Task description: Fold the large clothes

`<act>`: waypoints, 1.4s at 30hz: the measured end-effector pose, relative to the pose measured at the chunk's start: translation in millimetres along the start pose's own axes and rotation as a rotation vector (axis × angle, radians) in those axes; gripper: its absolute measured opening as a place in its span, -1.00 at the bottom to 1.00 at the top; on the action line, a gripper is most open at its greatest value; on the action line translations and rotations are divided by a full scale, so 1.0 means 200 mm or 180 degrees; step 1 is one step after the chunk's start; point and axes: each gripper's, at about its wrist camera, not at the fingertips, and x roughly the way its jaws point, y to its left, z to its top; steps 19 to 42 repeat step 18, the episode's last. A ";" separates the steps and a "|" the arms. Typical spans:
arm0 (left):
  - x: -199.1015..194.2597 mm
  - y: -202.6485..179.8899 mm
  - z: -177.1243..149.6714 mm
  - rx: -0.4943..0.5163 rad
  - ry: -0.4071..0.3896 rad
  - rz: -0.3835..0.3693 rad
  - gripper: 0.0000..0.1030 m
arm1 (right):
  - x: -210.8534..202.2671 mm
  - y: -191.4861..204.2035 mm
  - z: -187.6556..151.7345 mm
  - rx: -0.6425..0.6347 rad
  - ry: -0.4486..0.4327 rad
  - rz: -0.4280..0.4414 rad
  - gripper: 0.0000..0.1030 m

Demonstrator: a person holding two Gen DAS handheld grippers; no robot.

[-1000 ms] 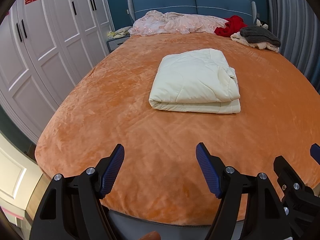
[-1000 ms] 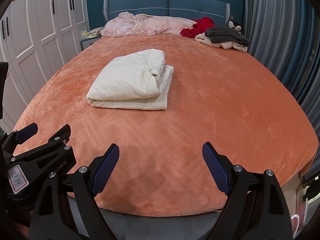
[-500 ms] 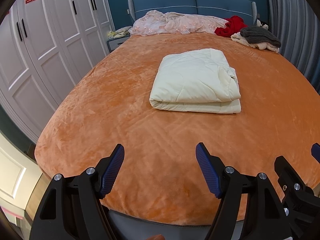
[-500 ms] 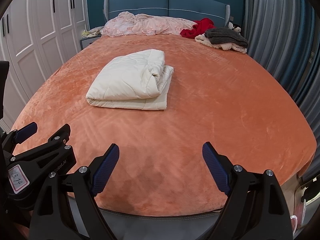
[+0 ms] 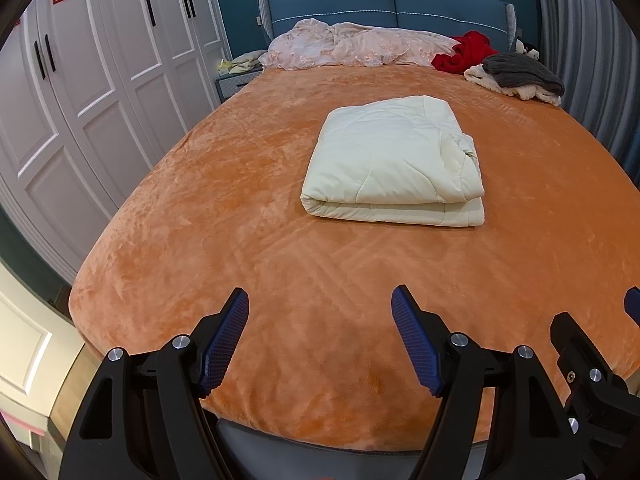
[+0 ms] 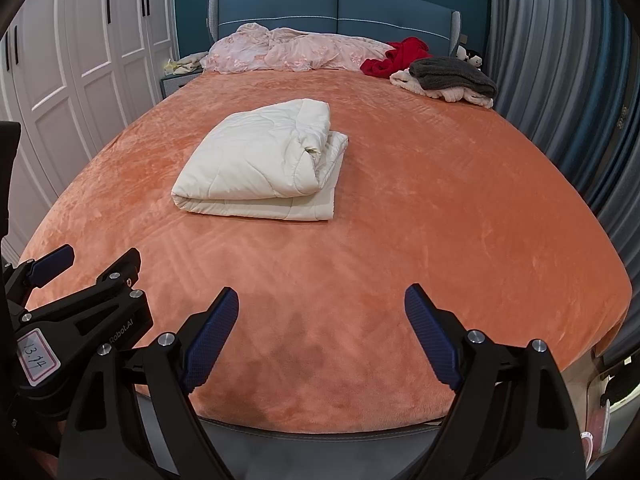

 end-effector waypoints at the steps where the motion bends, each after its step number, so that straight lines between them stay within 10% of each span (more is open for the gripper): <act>1: 0.00 0.00 0.00 0.0001 0.0000 0.0001 0.38 | 0.00 0.00 0.00 0.0002 0.0001 0.0000 0.60; 42: 0.03 -0.01 -0.01 -0.0058 0.0090 -0.0064 0.30 | 0.01 -0.02 0.01 0.0004 0.0010 -0.0030 0.60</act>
